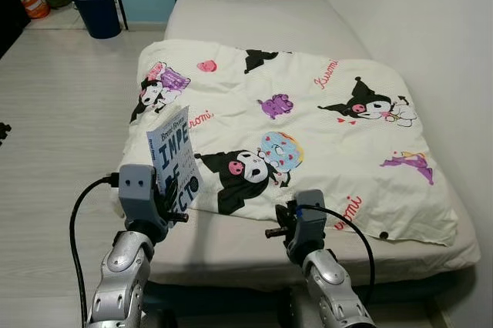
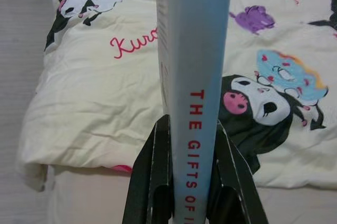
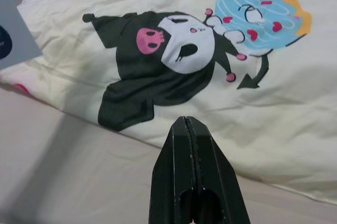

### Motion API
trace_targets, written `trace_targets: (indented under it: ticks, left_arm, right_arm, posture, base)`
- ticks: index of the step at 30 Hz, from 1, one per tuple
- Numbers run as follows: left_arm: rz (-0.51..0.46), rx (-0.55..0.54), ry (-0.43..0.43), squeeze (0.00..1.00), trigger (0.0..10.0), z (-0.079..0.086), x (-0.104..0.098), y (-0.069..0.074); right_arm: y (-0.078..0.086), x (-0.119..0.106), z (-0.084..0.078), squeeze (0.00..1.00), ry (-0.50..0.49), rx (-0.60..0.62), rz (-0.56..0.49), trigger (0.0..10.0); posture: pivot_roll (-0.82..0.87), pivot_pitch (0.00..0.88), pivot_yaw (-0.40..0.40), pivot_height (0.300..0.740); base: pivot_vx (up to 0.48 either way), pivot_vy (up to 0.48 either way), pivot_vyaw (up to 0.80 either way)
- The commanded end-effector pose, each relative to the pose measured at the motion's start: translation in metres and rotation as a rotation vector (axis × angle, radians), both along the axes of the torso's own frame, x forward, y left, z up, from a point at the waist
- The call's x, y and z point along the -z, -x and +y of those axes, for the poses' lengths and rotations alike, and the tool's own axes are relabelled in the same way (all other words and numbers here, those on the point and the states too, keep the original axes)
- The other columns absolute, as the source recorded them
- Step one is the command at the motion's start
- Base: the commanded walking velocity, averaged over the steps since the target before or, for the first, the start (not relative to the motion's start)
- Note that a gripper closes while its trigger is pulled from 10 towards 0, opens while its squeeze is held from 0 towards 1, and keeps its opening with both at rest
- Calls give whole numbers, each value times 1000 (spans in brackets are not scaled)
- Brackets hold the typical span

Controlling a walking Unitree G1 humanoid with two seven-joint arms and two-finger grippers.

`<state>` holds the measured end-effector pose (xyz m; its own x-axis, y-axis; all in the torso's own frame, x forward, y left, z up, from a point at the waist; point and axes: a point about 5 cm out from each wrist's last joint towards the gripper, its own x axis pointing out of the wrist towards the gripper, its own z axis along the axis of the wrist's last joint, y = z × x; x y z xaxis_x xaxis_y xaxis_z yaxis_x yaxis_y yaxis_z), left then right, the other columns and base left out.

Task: Clean up the room

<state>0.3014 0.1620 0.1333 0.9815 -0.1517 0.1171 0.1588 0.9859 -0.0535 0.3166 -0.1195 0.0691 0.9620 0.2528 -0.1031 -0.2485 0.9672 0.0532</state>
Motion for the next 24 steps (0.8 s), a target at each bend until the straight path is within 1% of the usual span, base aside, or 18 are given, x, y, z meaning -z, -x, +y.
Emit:
trace_targets:
  ticks: [1, 6, 8, 13, 14, 20, 24]
  left_arm:
    - [-13, 7, -63, 0, 10000, 0, 1, 5]
    - [-3, 6, -77, 0, 10000, 0, 4, 7]
    - [5, 11, -100, 0, 10000, 0, 6, 9]
    - [8, 15, -111, 0, 10000, -1, 6, 9]
    - [1, 13, -126, 0, 10000, -2, 6, 9]
    - [1, 8, -135, 0, 10000, -3, 8, 10]
    - [7, -4, -136, 0, 10000, -1, 10, 10]
  right_arm:
    - [3, 7, -3, 0, 2, 13, 23, 10000]
    - [3, 7, -4, 0, -7, 18, 23, 10000]
    - [4, 8, -5, 0, -20, 23, 21, 10000]
    - [4, 8, -5, 0, -27, 26, 19, 10000]
    - [4, 7, -5, 0, -30, 29, 17, 10000]
    - [5, 7, -6, 0, -51, 33, 2, 10000]
    - [5, 7, -6, 0, -55, 30, -2, 10000]
  posture:
    - [-18, 175, -35, 617]
    - [-16, 172, -31, 617]
    - [-13, 169, -24, 617]
    - [-11, 168, -19, 617]
    - [-10, 166, -15, 617]
    - [-9, 167, -14, 617]
    - [-11, 165, -14, 632]
  base:
    - [0, 0, 0]
    - [0, 0, 0]
    - [0, 0, 0]
    - [0, 0, 0]
    - [0, 0, 0]
    - [0, 0, 0]
    - [0, 0, 0]
